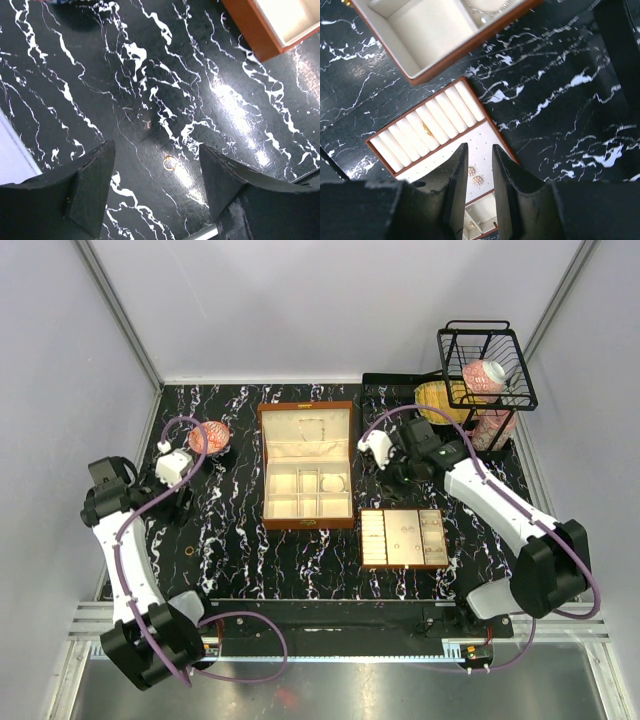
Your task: Organize the mixed jewelry
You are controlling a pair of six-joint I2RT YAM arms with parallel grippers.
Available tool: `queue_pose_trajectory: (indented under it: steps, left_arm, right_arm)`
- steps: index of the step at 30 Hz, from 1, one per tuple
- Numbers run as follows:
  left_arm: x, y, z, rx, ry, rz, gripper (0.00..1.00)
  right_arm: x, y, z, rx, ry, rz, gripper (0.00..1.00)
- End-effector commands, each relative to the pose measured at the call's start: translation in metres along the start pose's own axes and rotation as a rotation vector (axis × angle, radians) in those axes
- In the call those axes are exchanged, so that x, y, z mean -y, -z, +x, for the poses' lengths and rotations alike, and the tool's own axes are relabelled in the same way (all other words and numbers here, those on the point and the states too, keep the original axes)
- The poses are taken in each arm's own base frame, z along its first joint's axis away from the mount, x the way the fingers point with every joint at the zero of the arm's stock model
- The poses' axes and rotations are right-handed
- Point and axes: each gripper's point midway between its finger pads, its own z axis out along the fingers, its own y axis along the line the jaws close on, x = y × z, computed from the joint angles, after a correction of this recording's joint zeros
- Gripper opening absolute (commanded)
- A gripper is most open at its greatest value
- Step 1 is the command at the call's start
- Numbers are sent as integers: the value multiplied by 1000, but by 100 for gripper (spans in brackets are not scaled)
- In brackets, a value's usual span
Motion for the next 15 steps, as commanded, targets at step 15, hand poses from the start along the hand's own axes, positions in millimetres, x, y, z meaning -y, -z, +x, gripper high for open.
queue_pose_trajectory:
  steps: [15]
  left_arm:
    - [26, -7, 31, -104, 26, 151, 74]
  right_arm:
    - [53, 19, 5, 69, -243, 162, 31]
